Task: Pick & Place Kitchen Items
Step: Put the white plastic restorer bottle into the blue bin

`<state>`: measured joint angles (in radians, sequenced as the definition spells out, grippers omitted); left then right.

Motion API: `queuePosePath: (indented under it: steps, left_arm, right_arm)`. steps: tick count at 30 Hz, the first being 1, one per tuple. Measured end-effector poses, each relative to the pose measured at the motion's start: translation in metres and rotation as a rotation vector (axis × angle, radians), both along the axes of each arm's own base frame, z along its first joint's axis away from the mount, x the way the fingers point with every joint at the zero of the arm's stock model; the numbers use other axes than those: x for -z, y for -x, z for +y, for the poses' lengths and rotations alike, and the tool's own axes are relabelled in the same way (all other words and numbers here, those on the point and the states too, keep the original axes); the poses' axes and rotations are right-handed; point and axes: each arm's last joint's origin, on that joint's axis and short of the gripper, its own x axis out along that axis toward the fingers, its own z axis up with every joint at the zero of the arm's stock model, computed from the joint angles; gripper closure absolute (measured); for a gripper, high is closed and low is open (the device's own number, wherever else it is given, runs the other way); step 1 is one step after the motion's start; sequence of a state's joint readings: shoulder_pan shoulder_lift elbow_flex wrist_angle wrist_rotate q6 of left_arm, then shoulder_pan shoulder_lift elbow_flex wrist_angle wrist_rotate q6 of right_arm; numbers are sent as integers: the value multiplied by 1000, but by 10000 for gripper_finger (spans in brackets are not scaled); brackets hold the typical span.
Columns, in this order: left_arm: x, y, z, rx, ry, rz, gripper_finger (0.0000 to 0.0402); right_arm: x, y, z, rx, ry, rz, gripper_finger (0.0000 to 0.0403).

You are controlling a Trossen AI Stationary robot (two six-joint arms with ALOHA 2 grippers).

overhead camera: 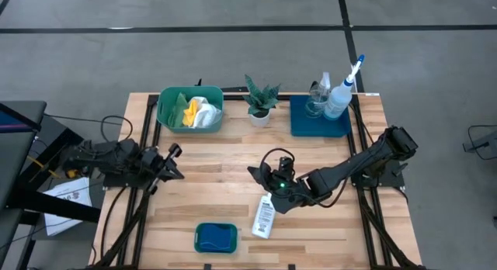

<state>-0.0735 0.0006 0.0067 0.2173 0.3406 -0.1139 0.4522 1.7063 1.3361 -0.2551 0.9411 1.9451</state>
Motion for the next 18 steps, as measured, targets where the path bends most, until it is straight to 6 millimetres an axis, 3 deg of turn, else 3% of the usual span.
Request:
queuePosePath:
  steps: [15,18]
  left_arm:
    - [14,-4,14,-134,25,156,399]
    - [14,-4,14,-113,104,189,399]
  right_arm:
    - [6,4,2,-42,-22,66,271]
    - [7,4,0,-41,-18,83,271]
